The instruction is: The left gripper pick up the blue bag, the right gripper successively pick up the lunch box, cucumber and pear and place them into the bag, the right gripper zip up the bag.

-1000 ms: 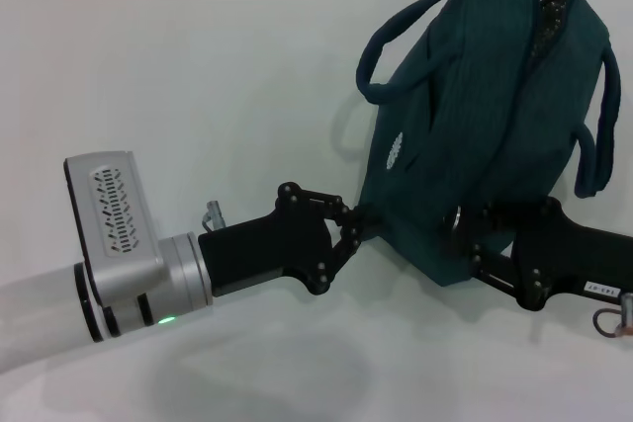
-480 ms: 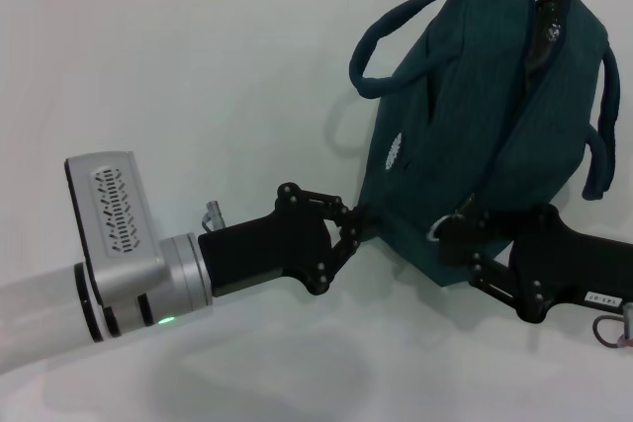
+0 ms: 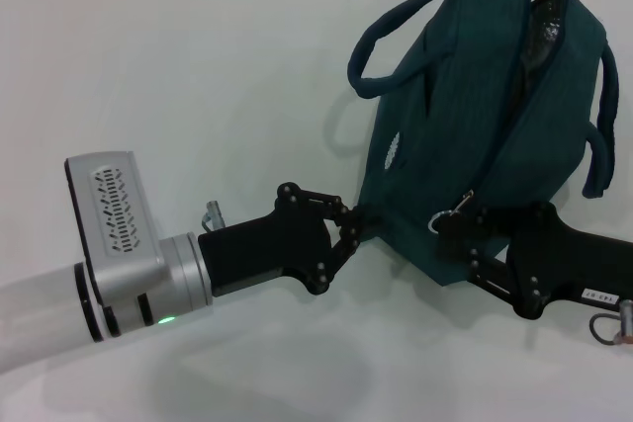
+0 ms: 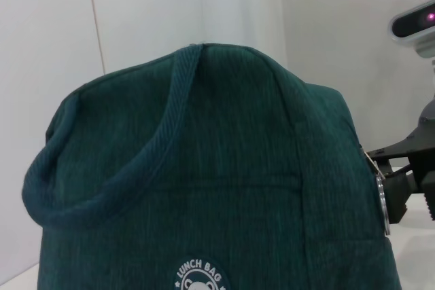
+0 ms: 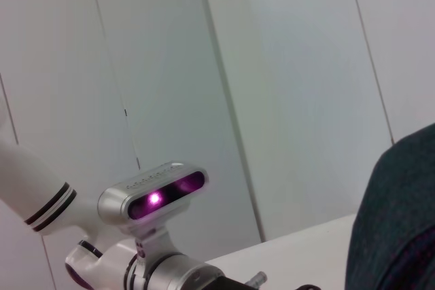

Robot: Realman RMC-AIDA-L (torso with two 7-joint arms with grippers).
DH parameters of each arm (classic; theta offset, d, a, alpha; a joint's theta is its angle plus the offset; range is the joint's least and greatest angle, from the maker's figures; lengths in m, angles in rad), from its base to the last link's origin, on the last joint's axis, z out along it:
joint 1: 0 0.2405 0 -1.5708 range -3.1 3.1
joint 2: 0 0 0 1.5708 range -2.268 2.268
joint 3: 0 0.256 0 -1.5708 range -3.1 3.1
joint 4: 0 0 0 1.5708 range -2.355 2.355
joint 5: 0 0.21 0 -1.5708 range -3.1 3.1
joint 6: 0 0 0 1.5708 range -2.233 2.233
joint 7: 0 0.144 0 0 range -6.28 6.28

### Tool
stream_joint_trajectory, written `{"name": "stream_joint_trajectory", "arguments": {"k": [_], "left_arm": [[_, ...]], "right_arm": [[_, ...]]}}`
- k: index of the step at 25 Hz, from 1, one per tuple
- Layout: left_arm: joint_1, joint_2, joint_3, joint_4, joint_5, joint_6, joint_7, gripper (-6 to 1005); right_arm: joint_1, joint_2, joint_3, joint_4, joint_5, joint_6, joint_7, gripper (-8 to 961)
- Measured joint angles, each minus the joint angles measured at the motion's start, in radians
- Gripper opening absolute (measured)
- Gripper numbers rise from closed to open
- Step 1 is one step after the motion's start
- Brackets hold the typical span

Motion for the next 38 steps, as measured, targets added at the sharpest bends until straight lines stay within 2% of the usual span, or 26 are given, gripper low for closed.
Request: {"name": "stream_joint_trajectory", "arguments": {"k": [11,19,21,24,26,32,38], "left_arm": [[-0.003,0.000,0.000,0.000,0.002,0.000,-0.002,47],[-0.003,0.000,0.000,0.001,0.002,0.000,-0.002,47],[-0.003,0.000,0.000,0.002,0.002,0.000,-0.002,47],[-0.003,0.000,0.000,0.002,0.004,0.000,-0.006,47],[-0.003,0.000,0.000,0.002,0.006,0.000,-0.008,47],[-0.003,0.000,0.000,0.000,0.008,0.000,-0.008,47],[-0.004,0.000,0.000,0.002,0.009,0.000,-0.009,47]], "right_arm": [[0.008,-0.001,-0.035,-0.003,-0.009,-0.021,-0.008,205],[0.009,-0.010,-0.068,-0.014,-0.011,-0.036,-0.001,206],[0.006,-0.014,-0.068,-0.014,-0.015,-0.050,-0.001,207],[-0.034,-0.043,-0.040,-0.016,-0.017,-0.116,-0.003,207],[-0.066,-0.045,0.010,-0.023,-0.014,-0.128,-0.006,208],[-0.141,-0.023,0.064,-0.076,-0.020,-0.109,-0.049,209],[-0.138,-0.019,0.059,-0.073,-0.021,-0.080,-0.051,337]]}}
